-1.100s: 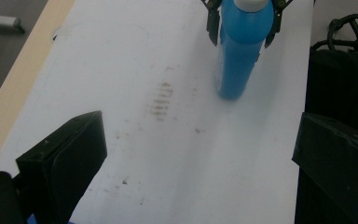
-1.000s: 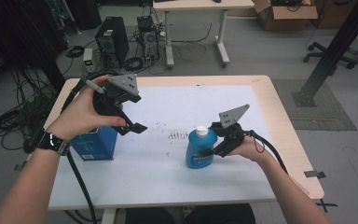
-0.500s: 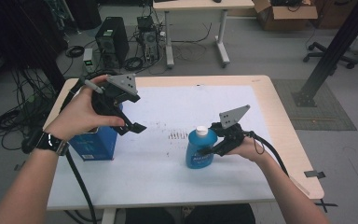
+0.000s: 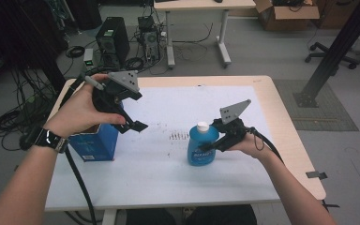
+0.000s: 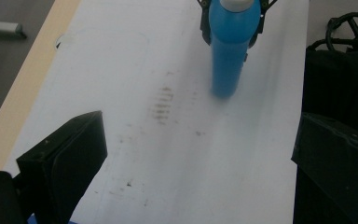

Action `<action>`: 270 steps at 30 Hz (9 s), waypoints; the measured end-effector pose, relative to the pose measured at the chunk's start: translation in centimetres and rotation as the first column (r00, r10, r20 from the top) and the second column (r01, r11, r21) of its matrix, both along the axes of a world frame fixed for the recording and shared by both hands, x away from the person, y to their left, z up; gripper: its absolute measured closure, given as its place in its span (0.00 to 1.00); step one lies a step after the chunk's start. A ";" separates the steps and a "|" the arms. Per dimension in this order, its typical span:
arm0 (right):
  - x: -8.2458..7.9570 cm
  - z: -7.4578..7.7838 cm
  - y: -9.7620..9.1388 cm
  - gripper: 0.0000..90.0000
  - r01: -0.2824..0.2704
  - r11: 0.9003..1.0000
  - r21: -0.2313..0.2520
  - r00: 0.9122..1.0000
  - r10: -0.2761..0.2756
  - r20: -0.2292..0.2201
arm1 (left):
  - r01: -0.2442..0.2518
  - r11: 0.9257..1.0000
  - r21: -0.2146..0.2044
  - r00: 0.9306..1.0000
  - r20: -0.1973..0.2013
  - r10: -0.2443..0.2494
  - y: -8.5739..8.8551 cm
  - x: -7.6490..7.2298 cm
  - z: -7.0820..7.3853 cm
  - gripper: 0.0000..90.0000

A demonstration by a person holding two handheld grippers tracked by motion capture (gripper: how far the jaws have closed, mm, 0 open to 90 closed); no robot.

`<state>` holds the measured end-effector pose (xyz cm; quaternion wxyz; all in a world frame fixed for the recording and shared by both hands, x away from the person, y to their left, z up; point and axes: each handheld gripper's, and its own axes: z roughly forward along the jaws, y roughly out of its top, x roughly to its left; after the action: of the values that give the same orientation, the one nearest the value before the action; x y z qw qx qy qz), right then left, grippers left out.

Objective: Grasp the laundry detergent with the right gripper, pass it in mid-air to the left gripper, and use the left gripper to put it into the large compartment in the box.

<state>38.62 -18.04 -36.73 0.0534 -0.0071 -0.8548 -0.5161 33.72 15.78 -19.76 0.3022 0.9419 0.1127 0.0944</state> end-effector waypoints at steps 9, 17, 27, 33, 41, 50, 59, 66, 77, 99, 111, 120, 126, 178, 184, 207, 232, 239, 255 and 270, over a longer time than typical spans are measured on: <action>0.1 2.8 0.8 0.46 -0.008 1.000 -0.002 1.000 0.008 0.025 | 0.001 1.000 0.010 1.000 0.004 -0.001 -0.6 -0.1 0.8 0.04; 0.3 5.4 2.3 0.46 -0.020 1.000 -0.020 0.998 0.021 0.056 | 0.016 1.000 0.022 1.000 0.001 -0.016 -1.3 -0.2 1.6 0.04; 0.4 8.1 4.5 0.46 -0.036 0.999 -0.033 0.996 0.039 0.079 | 0.028 0.999 0.033 1.000 -0.003 -0.027 -2.2 -0.1 2.1 0.04; 0.3 9.4 5.9 0.46 -0.053 0.998 -0.037 0.995 0.056 0.084 | 0.040 0.998 0.046 0.999 -0.014 -0.039 -2.7 -0.2 2.2 0.04; 0.0 10.3 7.8 0.46 -0.069 0.996 -0.052 0.993 0.074 0.089 | 0.059 0.996 0.064 0.998 -0.005 -0.059 -3.8 -0.3 2.5 0.04; -0.4 10.4 9.1 0.46 -0.082 0.994 -0.074 0.992 0.089 0.090 | 0.082 0.993 0.087 0.997 0.003 -0.083 -4.7 -0.3 2.6 0.04; -0.7 10.1 10.3 0.46 -0.097 0.991 -0.091 0.991 0.105 0.087 | 0.099 0.988 0.122 0.995 0.006 -0.101 -5.6 -0.4 2.2 0.05; -0.9 10.0 10.7 0.46 -0.101 0.990 -0.099 0.990 0.110 0.091 | 0.108 0.980 0.165 0.994 -0.007 -0.108 -6.3 -0.3 1.5 0.09; -1.0 10.0 10.9 0.46 -0.103 0.989 -0.105 0.989 0.113 0.099 | 0.109 0.975 0.195 0.994 -0.022 -0.107 -6.8 -0.2 1.0 0.14; -1.3 9.7 10.8 0.46 -0.105 0.987 -0.119 0.987 0.118 0.109 | 0.131 0.964 0.231 0.991 -0.054 -0.122 -7.5 -0.2 0.7 0.31; -1.5 9.7 10.8 0.46 -0.105 0.987 -0.121 0.986 0.119 0.113 | 0.145 0.960 0.238 0.989 -0.066 -0.133 -7.8 -0.3 0.6 0.36; -1.5 9.5 10.8 0.46 -0.104 0.986 -0.126 0.987 0.119 0.111 | 0.138 0.962 0.237 0.990 -0.072 -0.124 -7.8 -0.2 0.4 0.40; -1.5 9.5 10.9 0.46 -0.105 0.986 -0.130 0.987 0.120 0.111 | 0.136 0.961 0.240 0.990 -0.076 -0.121 -7.8 -0.2 0.4 0.41; 1.2 5.5 -6.0 0.08 0.238 0.784 -0.573 0.964 -0.118 0.239 | -0.837 0.501 0.221 0.491 -0.102 0.865 7.0 4.6 9.9 0.42; 1.3 5.6 -7.1 0.08 0.250 0.779 -0.575 0.962 -0.134 0.236 | -0.882 0.416 0.222 0.404 -0.099 0.909 9.2 4.7 9.1 0.42; 1.2 5.3 -7.7 0.08 0.244 0.773 -0.586 0.966 -0.140 0.217 | -0.901 0.351 0.256 0.315 -0.169 0.934 12.0 5.6 1.5 0.42; 1.1 4.8 -7.9 0.08 0.231 0.776 -0.587 0.970 -0.138 0.200 | -0.891 0.327 0.315 0.277 -0.191 0.942 11.8 6.3 -5.5 0.42; 1.0 4.6 -8.2 0.08 0.233 0.781 -0.579 0.970 -0.143 0.196 | -0.890 0.327 0.318 0.276 -0.196 0.941 11.9 6.3 -6.6 0.42; 0.8 4.3 -8.1 0.08 0.227 0.781 -0.582 0.972 -0.141 0.189 | -0.891 0.326 0.317 0.279 -0.185 0.942 11.6 6.1 -7.5 0.42; 0.7 4.3 -8.1 0.08 0.225 0.783 -0.581 0.972 -0.142 0.186 | -0.889 0.332 0.316 0.290 -0.175 0.941 11.2 6.1 -7.1 0.36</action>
<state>39.32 -26.13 -32.47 -0.0585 -0.0727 -0.9705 -0.2224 39.86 26.98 -26.86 0.0943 0.7277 0.6719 0.1010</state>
